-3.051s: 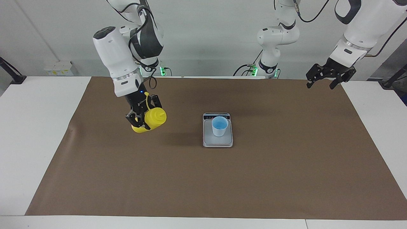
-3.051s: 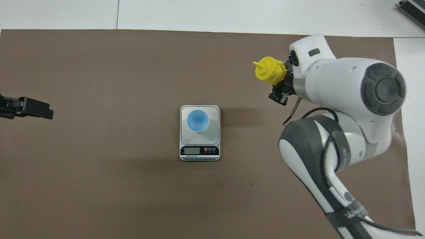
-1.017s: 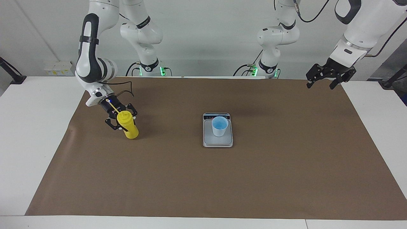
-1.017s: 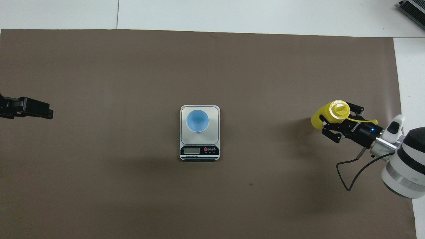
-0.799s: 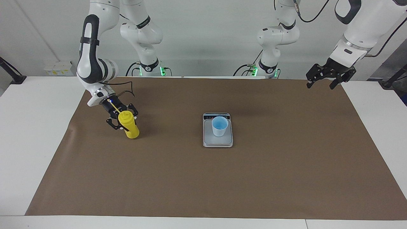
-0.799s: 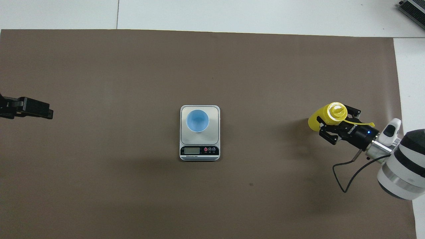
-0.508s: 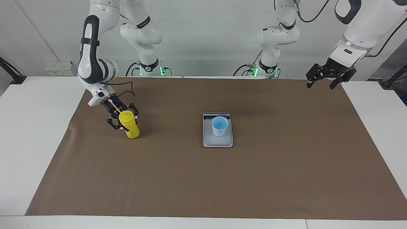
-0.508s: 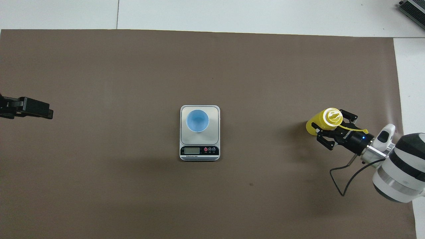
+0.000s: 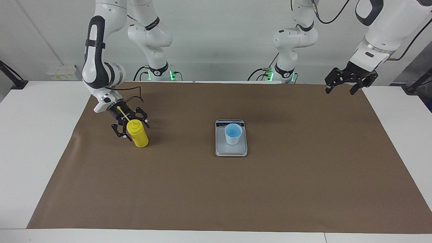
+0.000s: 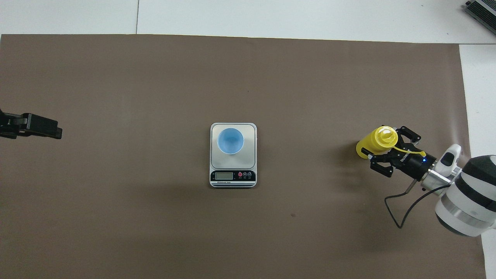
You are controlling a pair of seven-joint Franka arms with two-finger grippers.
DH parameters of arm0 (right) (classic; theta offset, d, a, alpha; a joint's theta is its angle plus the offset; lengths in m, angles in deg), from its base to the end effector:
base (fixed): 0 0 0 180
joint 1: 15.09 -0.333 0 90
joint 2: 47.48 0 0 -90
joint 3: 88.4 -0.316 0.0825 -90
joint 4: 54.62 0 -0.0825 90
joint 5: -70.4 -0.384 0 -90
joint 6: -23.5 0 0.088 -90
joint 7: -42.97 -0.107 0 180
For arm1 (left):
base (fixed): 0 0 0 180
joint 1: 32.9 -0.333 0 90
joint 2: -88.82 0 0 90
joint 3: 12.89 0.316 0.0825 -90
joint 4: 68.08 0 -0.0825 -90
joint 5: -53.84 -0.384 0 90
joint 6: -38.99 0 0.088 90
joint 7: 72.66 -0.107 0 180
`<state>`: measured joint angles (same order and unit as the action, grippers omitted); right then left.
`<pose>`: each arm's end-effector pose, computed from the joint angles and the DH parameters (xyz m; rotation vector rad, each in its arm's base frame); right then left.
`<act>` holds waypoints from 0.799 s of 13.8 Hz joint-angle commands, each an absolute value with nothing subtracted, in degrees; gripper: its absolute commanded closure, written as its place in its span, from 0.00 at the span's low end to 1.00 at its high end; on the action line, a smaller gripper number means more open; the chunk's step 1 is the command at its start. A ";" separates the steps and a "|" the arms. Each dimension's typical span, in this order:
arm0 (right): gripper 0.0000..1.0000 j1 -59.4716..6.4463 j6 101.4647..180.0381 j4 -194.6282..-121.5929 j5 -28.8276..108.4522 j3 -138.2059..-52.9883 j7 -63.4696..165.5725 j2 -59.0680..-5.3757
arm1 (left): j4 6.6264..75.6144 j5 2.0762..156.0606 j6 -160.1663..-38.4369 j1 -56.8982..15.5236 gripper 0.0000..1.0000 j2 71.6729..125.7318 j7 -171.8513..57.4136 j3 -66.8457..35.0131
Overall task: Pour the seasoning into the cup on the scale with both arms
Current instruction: 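Lower the bottle onto the table with the right gripper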
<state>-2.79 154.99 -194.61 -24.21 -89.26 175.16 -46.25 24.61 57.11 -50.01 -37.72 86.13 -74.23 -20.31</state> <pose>0.4759 -0.0741 0.2939 -2.2104 -0.9004 -1.2882 0.5369 -0.0323 0.6264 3.0886 -0.1129 -0.0283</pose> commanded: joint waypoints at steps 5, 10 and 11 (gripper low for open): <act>0.00 -1.20 154.46 -198.24 -19.37 -88.93 176.73 -49.06 | 26.14 56.39 -49.86 -38.44 0.00 84.69 -74.77 -20.80; 0.00 4.67 154.90 -197.88 -4.25 -88.75 176.04 -49.58 | 26.14 56.39 -49.95 -38.44 0.00 84.69 -74.77 -20.80; 0.00 5.91 154.90 -197.71 -1.00 -88.66 174.55 -49.50 | 26.14 56.39 -49.95 -38.44 0.00 84.69 -74.77 -20.80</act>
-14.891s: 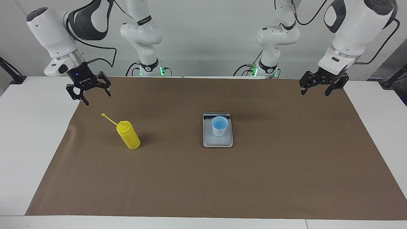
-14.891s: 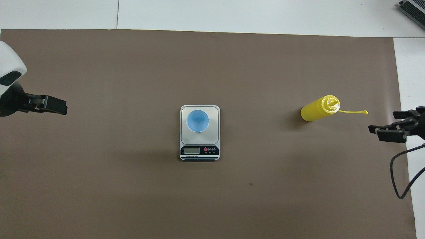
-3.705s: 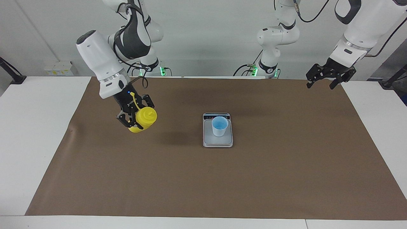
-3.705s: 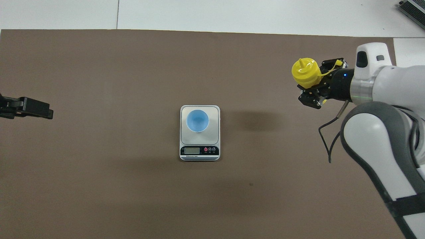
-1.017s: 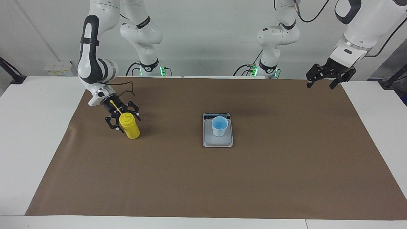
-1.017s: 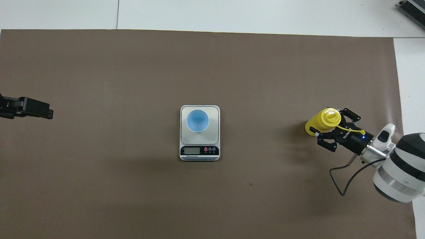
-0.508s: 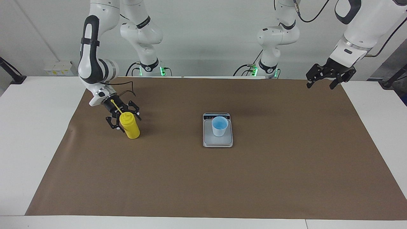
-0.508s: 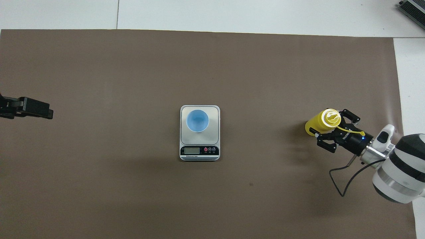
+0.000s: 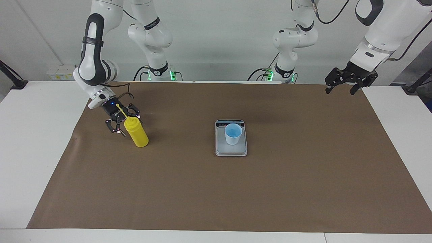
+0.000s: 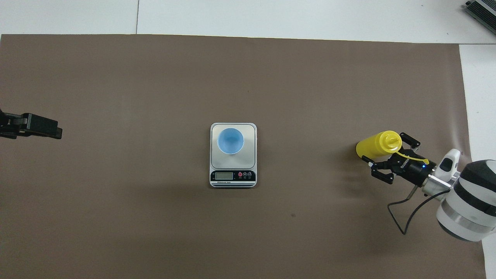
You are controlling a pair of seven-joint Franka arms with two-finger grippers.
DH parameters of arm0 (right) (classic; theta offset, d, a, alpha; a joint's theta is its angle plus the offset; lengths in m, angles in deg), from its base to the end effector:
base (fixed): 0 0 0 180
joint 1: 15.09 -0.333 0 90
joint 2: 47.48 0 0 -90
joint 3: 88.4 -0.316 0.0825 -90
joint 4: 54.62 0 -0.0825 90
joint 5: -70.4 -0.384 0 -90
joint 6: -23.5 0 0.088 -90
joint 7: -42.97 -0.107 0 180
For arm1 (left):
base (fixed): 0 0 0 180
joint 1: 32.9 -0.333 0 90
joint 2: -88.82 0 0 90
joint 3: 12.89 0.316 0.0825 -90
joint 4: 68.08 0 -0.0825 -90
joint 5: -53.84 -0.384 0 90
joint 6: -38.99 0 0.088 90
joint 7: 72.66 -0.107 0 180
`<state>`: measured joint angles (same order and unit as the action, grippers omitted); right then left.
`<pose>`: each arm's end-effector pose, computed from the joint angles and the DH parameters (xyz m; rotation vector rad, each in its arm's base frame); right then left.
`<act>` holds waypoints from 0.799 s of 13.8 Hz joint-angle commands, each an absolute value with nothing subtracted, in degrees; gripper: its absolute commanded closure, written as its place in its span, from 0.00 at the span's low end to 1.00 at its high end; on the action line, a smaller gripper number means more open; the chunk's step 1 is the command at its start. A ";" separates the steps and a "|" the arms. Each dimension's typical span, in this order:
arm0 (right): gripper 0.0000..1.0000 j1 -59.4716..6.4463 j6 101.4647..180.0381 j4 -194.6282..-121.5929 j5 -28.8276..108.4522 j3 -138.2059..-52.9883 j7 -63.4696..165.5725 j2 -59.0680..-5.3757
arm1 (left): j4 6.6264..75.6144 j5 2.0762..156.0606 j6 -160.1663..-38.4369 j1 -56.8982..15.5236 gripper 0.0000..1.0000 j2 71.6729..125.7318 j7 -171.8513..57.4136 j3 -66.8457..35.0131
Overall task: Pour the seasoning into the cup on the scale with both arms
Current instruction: 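Open the right gripper and release the bottle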
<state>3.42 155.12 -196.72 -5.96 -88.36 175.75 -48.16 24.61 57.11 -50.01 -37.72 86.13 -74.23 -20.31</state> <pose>0.4466 -0.1278 0.2911 -2.2780 -1.1765 -1.1234 0.5369 -0.0323 0.6264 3.0886 -0.1129 -0.0283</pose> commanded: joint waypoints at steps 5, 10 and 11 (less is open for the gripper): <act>0.00 8.64 154.37 -189.47 18.15 -88.57 164.80 -50.46 | 26.14 56.39 -49.95 -38.44 0.00 84.77 -74.77 -20.80; 0.00 6.45 153.59 -182.95 38.38 -89.63 140.76 -56.26 | 26.14 56.39 -49.95 -38.44 0.00 84.77 -74.77 -20.80; 0.00 5.75 151.93 -181.55 40.76 -89.63 135.74 -56.53 | 26.14 56.39 -49.95 -38.44 0.00 84.69 -74.77 -20.80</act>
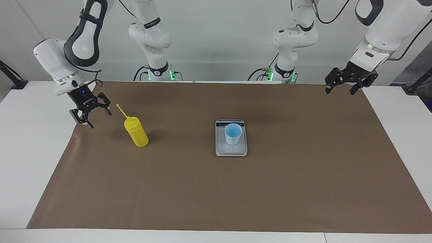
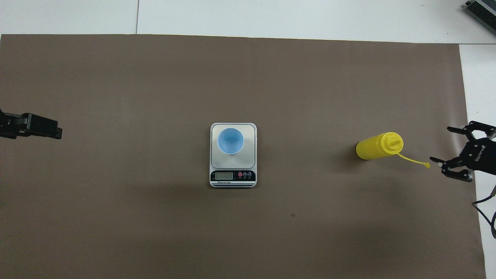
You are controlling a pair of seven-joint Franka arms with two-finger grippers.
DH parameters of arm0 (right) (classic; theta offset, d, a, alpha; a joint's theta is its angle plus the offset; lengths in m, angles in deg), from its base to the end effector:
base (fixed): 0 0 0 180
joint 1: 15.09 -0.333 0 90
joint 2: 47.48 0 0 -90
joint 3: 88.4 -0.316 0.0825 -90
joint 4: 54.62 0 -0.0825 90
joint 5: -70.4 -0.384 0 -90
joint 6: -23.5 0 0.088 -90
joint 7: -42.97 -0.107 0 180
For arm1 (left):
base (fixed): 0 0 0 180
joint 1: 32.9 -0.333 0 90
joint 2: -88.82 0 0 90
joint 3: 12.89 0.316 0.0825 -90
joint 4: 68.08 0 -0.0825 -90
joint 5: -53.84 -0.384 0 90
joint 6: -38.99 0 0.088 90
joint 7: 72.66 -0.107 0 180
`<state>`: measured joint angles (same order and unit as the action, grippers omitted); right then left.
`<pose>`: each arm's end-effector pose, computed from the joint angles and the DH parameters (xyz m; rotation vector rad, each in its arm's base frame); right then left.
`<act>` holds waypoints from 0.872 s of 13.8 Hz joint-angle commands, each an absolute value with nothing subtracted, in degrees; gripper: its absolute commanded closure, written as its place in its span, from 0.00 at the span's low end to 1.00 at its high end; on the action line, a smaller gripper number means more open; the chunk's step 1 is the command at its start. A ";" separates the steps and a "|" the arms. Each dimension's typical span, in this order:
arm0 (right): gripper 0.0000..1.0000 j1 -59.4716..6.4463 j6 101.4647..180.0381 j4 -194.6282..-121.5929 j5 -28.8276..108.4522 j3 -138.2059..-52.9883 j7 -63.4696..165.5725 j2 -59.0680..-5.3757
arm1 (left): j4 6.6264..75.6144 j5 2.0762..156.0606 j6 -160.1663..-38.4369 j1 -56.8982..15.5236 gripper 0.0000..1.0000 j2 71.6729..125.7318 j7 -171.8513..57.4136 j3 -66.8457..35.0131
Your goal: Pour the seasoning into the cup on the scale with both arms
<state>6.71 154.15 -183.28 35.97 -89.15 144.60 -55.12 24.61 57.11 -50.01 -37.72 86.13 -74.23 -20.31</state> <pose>0.4885 -0.1734 0.4428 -2.5618 -1.4776 -0.7590 0.5369 -0.0323 0.6264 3.0886 -0.1129 -0.0283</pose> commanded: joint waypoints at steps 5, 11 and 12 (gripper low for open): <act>0.00 1.81 139.02 -170.05 53.23 -92.35 104.74 -56.62 | 26.14 56.39 -49.86 -38.44 0.00 84.77 -74.77 -20.80; 0.00 -11.29 130.83 -158.79 68.62 -92.70 56.84 -54.08 | 26.14 56.39 -49.95 -38.44 0.00 84.69 -74.77 -20.80; 0.00 -12.35 129.69 -156.77 69.95 -92.62 50.85 -53.28 | 26.14 56.39 -49.95 -38.44 0.00 84.77 -74.77 -20.80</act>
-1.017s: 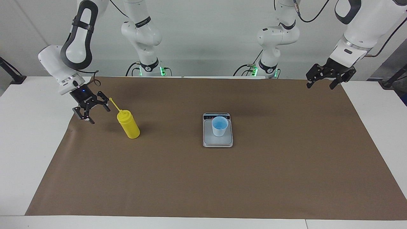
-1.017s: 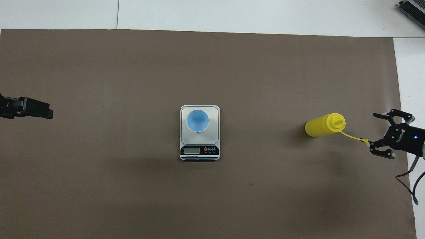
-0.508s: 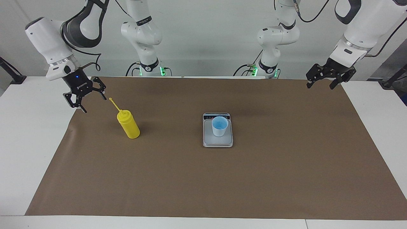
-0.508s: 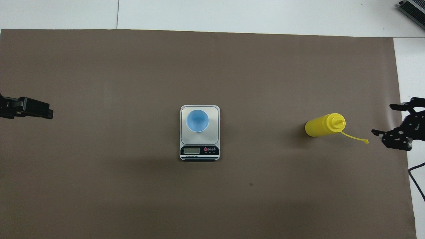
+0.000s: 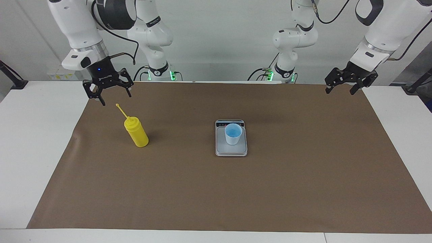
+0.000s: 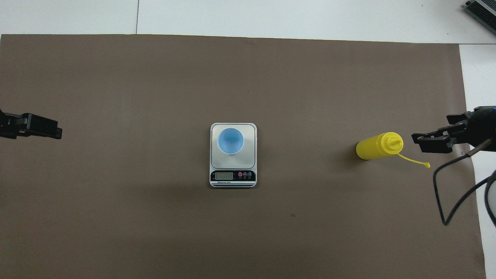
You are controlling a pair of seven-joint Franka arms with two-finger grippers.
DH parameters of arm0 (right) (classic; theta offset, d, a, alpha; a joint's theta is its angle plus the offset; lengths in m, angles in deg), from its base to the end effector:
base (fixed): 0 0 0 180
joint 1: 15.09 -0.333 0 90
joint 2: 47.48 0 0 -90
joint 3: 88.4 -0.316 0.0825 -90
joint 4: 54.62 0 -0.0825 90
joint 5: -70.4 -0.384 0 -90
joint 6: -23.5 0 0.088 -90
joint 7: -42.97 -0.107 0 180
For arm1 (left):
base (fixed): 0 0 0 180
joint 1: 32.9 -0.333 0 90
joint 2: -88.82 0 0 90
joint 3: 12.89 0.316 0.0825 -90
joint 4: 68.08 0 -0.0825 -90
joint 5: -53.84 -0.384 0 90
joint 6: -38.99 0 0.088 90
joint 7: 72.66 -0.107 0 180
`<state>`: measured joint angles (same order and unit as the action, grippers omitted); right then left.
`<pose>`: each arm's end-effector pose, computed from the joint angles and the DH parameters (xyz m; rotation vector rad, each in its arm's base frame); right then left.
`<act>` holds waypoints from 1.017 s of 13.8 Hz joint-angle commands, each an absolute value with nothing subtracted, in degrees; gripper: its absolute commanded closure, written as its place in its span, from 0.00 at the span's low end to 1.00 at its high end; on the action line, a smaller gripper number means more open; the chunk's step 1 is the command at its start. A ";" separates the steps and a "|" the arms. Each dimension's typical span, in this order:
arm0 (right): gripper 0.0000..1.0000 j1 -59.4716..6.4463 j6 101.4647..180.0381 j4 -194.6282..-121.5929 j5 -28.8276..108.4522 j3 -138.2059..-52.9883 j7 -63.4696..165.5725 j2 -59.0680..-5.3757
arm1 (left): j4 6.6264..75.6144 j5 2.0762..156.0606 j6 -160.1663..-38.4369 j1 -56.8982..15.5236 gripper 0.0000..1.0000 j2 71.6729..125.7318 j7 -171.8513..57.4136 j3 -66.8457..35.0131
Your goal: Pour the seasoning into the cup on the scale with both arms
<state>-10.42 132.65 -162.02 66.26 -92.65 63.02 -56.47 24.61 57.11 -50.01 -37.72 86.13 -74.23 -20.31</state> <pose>0.5306 0.0039 0.5946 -3.0614 -0.5027 -0.3027 0.5369 -0.0323 0.6264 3.0886 -0.1129 -0.0283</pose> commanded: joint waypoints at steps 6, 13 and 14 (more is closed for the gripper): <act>0.00 -12.63 124.50 -146.64 73.65 -92.79 44.11 -48.71 | 26.14 56.39 -49.95 -38.44 0.00 84.77 -74.77 -20.80; 0.00 -12.54 118.52 -152.00 70.94 -93.32 37.87 -50.99 | 26.14 56.39 -49.86 -38.44 0.00 84.77 -74.77 -20.80; 0.00 -12.45 118.43 -152.79 70.32 -93.32 37.78 -51.43 | 26.14 56.39 -49.95 -38.44 0.00 84.77 -74.77 -20.80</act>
<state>-13.09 118.51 -150.22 71.69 -92.83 39.02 -49.89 24.61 57.11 -50.01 -37.72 86.13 -74.23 -20.31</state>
